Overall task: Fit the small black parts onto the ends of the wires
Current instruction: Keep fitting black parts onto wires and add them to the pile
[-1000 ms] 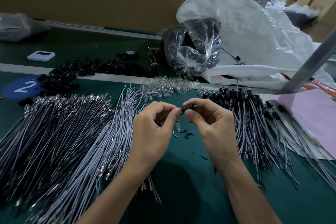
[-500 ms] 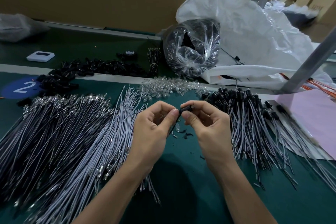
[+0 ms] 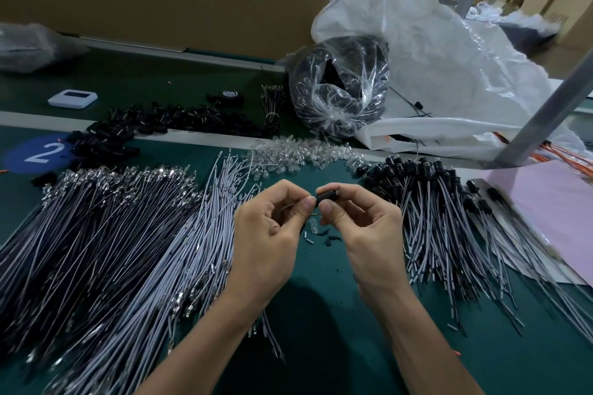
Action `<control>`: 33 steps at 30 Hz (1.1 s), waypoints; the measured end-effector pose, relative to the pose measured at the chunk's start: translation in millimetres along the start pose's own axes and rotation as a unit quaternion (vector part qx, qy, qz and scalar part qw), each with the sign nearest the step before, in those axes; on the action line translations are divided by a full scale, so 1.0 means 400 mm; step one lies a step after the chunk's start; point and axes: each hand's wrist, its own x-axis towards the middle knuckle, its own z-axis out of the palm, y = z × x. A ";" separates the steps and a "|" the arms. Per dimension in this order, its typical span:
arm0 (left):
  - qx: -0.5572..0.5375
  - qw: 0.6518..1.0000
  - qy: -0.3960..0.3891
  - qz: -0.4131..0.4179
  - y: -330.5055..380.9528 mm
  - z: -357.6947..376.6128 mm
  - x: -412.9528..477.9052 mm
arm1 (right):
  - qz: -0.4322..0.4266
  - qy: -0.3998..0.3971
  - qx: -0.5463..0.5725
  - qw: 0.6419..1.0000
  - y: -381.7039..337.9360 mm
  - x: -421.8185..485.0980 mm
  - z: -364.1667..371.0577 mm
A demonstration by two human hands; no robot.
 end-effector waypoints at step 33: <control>-0.065 0.998 0.002 -0.011 0.012 -0.004 0.001 | 0.028 -0.028 0.066 0.997 0.001 -0.003 0.005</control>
